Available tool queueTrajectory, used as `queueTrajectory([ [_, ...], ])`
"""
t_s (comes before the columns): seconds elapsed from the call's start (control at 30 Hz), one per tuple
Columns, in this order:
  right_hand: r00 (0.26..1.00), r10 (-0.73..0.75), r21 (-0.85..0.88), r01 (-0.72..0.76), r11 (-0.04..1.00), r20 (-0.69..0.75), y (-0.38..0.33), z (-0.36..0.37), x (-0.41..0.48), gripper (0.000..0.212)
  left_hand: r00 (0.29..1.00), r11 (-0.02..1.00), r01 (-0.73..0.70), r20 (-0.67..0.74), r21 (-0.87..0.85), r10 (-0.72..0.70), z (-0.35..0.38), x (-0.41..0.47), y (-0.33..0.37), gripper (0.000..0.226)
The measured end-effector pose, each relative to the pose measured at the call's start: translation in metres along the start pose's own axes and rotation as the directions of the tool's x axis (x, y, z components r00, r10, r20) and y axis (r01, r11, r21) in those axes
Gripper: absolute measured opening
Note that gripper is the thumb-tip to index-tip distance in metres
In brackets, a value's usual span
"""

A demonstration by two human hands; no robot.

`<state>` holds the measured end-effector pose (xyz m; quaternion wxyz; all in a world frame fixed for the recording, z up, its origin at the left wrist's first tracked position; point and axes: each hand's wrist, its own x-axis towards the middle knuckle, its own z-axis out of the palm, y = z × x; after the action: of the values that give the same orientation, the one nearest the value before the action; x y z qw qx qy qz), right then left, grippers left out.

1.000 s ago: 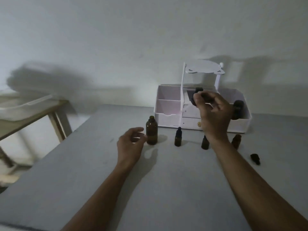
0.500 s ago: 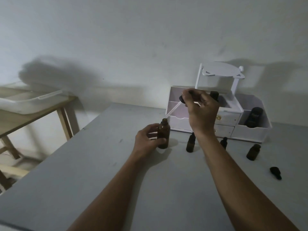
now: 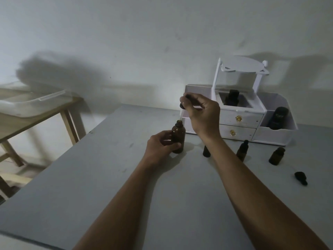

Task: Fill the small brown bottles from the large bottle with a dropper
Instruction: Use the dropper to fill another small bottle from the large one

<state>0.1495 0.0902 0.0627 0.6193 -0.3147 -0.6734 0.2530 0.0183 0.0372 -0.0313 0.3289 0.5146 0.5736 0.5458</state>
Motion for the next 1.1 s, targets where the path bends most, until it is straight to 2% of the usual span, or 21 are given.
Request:
queueTrajectory([
  [0.17, 0.995, 0.04, -0.069, -0.033, 0.997, 0.094, 0.011, 0.006, -0.01, 0.022, 1.0, 1.0, -0.011, 0.005, 0.029, 0.011, -0.001, 0.001, 0.0, 0.052],
  [0.4, 0.988, 0.075, -0.194, -0.048, 0.98, 0.133, 0.029, 0.008, -0.018, 0.02, 0.999, 0.999, -0.034, 0.02, 0.024, 0.033, -0.003, 0.001, -0.001, 0.051],
  [0.67, 0.99, 0.079, -0.206, -0.054, 0.977, 0.118, 0.033, 0.009, -0.019, 0.02, 0.999, 0.999, -0.038, 0.023, 0.021, 0.037, -0.003, -0.001, 0.001, 0.052],
  [1.1, 0.989, 0.114, -0.158, -0.098, 0.983, 0.097, 0.031, 0.012, -0.017, 0.008, 0.999, 0.998, -0.05, 0.017, 0.029, 0.05, -0.003, 0.003, -0.004, 0.052],
])
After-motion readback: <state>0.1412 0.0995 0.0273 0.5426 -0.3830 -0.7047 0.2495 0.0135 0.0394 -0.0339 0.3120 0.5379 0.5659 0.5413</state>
